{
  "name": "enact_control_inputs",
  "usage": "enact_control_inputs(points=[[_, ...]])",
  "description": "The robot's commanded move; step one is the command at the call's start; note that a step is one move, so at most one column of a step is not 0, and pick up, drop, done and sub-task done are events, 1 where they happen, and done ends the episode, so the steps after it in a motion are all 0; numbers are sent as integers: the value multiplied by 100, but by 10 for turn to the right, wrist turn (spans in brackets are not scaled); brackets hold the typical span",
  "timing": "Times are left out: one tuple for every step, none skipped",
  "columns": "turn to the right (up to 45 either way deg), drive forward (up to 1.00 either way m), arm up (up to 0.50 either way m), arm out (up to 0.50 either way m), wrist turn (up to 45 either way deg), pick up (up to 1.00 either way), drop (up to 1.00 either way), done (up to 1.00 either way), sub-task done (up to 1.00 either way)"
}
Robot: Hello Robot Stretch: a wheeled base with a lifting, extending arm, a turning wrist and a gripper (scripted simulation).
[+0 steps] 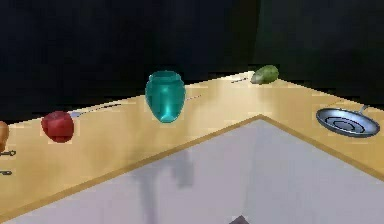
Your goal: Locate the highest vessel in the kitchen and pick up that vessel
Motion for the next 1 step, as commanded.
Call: enact_control_inputs(points=[[90, 0, 0, 0, 0, 0, 0, 0, 0]])
